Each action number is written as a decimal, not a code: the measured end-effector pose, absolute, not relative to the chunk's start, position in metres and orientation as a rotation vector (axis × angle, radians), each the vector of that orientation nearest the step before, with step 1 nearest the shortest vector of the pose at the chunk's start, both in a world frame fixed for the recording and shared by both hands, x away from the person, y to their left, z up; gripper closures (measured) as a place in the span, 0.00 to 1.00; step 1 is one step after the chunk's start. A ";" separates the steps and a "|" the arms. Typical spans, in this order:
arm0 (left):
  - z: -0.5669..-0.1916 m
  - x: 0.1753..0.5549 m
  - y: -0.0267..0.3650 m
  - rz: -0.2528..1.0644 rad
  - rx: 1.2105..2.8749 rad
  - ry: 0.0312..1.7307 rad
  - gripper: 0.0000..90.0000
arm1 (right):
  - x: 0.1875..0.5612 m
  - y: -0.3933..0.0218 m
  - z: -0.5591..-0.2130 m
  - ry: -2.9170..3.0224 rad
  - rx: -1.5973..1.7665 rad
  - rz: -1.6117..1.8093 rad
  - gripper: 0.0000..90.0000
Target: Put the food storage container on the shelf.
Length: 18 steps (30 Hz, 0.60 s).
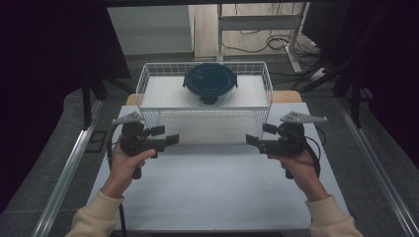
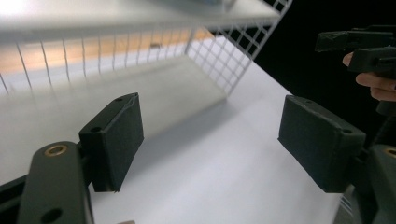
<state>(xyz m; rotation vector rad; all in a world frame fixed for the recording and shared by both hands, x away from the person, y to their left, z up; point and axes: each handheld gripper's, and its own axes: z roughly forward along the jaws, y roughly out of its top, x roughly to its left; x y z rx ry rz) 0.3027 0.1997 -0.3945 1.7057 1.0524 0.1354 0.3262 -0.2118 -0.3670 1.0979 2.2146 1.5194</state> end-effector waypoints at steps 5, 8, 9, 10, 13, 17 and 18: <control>-0.435 0.284 0.198 0.189 1.788 1.108 0.24 | 0.305 -0.232 -0.403 2.221 1.141 1.510 0.22; -0.450 0.281 0.196 0.199 1.830 1.121 0.24 | 0.297 -0.243 -0.424 2.222 1.173 1.482 0.22; -0.457 0.279 0.195 0.199 1.838 1.127 0.24 | 0.295 -0.245 -0.429 2.218 1.180 1.488 0.22; -0.462 0.277 0.195 0.201 1.839 1.131 0.24 | 0.292 -0.249 -0.439 2.213 1.199 1.490 0.22; -0.472 0.274 0.193 0.197 1.874 1.133 0.24 | 0.288 -0.254 -0.459 2.247 1.237 1.428 0.22; -0.476 0.271 0.193 0.197 1.877 1.138 0.24 | 0.286 -0.258 -0.466 2.237 1.255 1.401 0.22; -0.476 0.271 0.193 0.203 1.878 1.136 0.24 | 0.286 -0.259 -0.465 2.229 1.255 1.408 0.22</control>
